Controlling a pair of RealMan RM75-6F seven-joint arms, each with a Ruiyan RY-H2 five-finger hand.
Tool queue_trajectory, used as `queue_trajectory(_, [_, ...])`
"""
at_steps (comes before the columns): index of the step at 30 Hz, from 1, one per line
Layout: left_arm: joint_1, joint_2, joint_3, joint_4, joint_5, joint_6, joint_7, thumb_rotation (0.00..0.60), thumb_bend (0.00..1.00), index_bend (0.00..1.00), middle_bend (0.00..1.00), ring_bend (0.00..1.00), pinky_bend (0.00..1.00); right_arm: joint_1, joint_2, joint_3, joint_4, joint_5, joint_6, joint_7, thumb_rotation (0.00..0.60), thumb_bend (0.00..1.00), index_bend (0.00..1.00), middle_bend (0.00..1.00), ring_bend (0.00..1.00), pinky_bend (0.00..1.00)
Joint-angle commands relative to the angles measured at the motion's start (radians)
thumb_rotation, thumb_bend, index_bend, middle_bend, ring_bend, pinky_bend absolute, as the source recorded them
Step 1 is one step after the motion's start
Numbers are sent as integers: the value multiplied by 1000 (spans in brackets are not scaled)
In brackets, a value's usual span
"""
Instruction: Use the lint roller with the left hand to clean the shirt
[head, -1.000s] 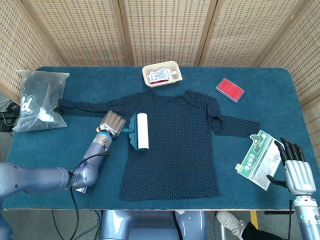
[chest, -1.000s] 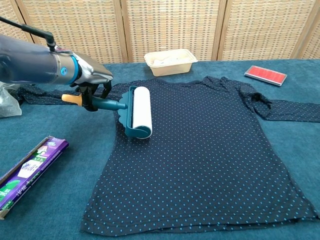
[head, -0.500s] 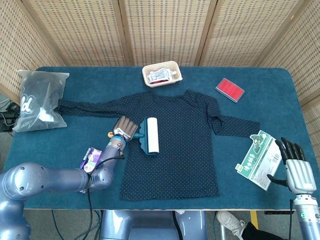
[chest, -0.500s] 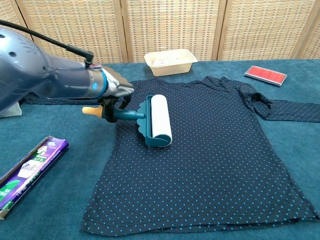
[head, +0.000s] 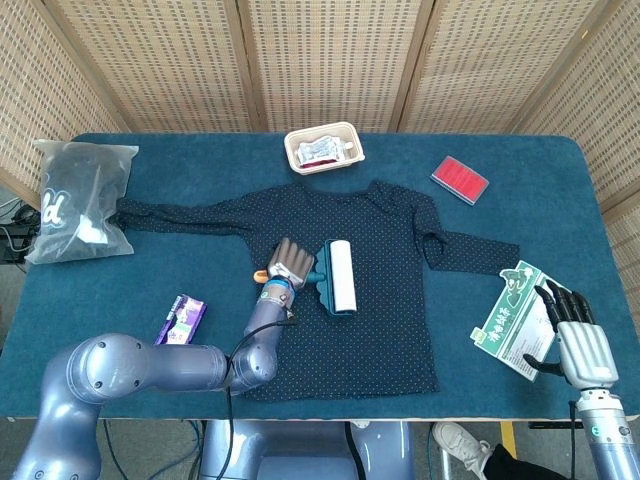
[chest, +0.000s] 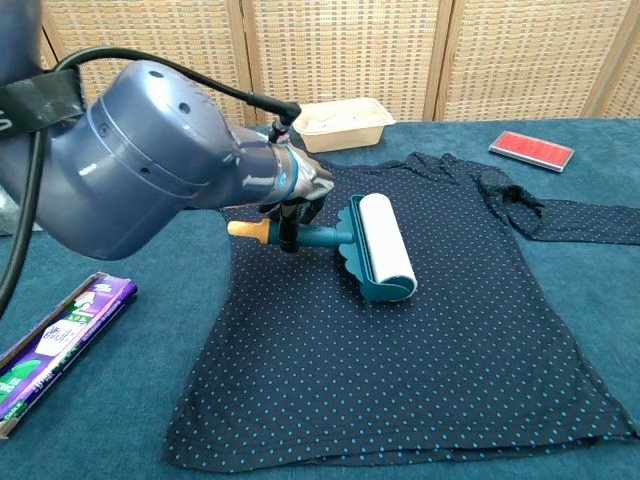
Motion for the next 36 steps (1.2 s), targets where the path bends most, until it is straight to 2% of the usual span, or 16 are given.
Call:
queue_trajectory(1, [-5, -11, -4, 6, -10, 13, 21, 600, 1000, 860, 702, 686, 634, -2, 2, 2, 1, -1, 6, 4, 600, 159, 0, 0, 0, 11])
queue_trajectory(8, [46, 36, 27, -42, 23, 28, 16, 600, 1000, 860, 702, 686, 634, -6, 9, 6, -2, 1, 19, 4, 600, 159, 0, 0, 0, 11])
queue_trajectory(14, [134, 124, 88, -117, 84, 28, -42, 600, 1000, 860, 702, 686, 635, -8, 8, 4, -10, -2, 23, -11, 600, 159, 0, 0, 0, 11])
queue_trajectory(17, [185, 174, 132, -134, 110, 27, -74, 600, 1000, 861, 702, 686, 634, -7, 8, -3, -20, -17, 29, -22, 600, 159, 0, 0, 0, 11])
queue_trajectory(23, [262, 251, 184, -155, 189, -4, -145, 600, 1000, 860, 702, 686, 634, -8, 8, -10, -33, -29, 34, -38, 600, 159, 0, 0, 0, 11])
queue_trajectory(29, [289, 268, 183, -142, 224, -28, -194, 600, 1000, 860, 703, 686, 634, -7, 8, -10, -36, -30, 35, -39, 600, 159, 0, 0, 0, 12])
queue_trajectory(36, [253, 236, 152, -136, 216, -18, -174, 600, 1000, 860, 702, 686, 634, -6, 9, -8, -32, -25, 31, -32, 600, 160, 0, 0, 0, 12])
